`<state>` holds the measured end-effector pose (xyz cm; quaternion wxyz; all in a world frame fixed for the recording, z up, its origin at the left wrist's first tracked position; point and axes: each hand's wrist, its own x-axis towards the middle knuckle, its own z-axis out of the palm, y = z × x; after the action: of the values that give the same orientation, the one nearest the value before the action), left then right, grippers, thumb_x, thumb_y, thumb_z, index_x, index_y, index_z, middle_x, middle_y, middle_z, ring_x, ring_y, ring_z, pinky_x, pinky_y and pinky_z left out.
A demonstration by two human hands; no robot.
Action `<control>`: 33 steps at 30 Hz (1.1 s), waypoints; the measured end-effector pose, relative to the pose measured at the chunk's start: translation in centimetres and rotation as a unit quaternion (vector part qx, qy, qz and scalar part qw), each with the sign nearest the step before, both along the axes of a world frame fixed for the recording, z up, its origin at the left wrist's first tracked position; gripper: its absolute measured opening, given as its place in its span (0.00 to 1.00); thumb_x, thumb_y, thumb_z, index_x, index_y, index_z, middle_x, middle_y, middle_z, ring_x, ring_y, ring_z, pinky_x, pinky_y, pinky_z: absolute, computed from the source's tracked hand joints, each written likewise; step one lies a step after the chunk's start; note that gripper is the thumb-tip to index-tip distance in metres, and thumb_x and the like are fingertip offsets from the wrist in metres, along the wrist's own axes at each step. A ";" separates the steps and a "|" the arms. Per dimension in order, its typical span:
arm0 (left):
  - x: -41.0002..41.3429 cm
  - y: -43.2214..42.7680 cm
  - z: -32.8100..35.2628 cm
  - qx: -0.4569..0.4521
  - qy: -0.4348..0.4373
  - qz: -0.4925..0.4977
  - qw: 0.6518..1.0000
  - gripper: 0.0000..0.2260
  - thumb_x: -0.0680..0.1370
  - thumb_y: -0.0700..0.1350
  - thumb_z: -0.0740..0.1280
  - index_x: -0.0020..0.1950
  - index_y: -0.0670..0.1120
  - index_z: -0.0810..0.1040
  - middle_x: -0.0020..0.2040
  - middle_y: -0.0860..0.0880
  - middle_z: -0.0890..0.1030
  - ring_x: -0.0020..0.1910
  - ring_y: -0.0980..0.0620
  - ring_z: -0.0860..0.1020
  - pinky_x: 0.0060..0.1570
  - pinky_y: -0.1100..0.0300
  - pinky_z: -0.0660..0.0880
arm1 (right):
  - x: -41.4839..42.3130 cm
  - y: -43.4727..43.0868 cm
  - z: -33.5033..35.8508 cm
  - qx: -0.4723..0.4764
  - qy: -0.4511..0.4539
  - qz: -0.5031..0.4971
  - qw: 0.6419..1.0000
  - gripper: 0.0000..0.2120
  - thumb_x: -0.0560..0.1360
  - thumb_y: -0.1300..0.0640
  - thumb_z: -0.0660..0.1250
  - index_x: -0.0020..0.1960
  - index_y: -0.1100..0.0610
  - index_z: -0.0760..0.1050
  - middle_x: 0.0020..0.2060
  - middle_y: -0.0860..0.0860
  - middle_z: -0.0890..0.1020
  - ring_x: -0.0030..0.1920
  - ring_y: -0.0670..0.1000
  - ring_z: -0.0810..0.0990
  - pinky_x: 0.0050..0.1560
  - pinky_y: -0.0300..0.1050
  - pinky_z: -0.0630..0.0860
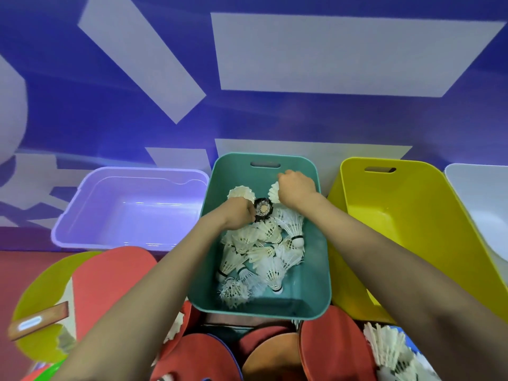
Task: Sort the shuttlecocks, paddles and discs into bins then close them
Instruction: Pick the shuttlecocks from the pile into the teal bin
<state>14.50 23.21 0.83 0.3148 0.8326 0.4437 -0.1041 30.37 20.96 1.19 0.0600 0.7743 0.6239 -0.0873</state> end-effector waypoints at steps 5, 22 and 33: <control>-1.5 -2.3 0.5 0.052 -0.045 0.017 0.997 0.10 0.77 0.42 0.65 0.58 0.43 0.78 0.63 0.45 0.75 0.62 0.46 0.72 0.57 0.61 0.66 | -0.4 -2.7 1.1 0.009 0.037 0.008 0.999 0.19 0.77 0.60 0.61 0.68 0.59 0.67 0.63 0.57 0.71 0.63 0.59 0.70 0.58 0.52 0.71; -12.3 -16.5 3.9 0.264 -0.353 0.132 0.888 0.10 0.74 0.38 0.64 0.54 0.43 0.79 0.53 0.51 0.77 0.52 0.61 0.72 0.53 0.75 0.65 | -9.2 -19.9 4.3 0.222 0.246 0.131 0.934 0.17 0.77 0.56 0.63 0.65 0.56 0.71 0.60 0.51 0.76 0.61 0.53 0.72 0.63 0.45 0.66; -23.1 -24.3 -1.5 0.203 -0.224 0.184 0.935 0.08 0.75 0.39 0.67 0.52 0.47 0.79 0.53 0.52 0.78 0.53 0.52 0.76 0.50 0.64 0.68 | -18.0 -25.1 0.6 0.183 0.274 0.260 0.908 0.17 0.76 0.50 0.58 0.61 0.56 0.74 0.53 0.50 0.79 0.55 0.51 0.75 0.56 0.45 0.72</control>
<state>-8.64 -1.08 -0.72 0.2437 0.7842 0.5191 0.2371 12.37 -4.11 1.81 -0.2354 0.5275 0.8000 -0.1622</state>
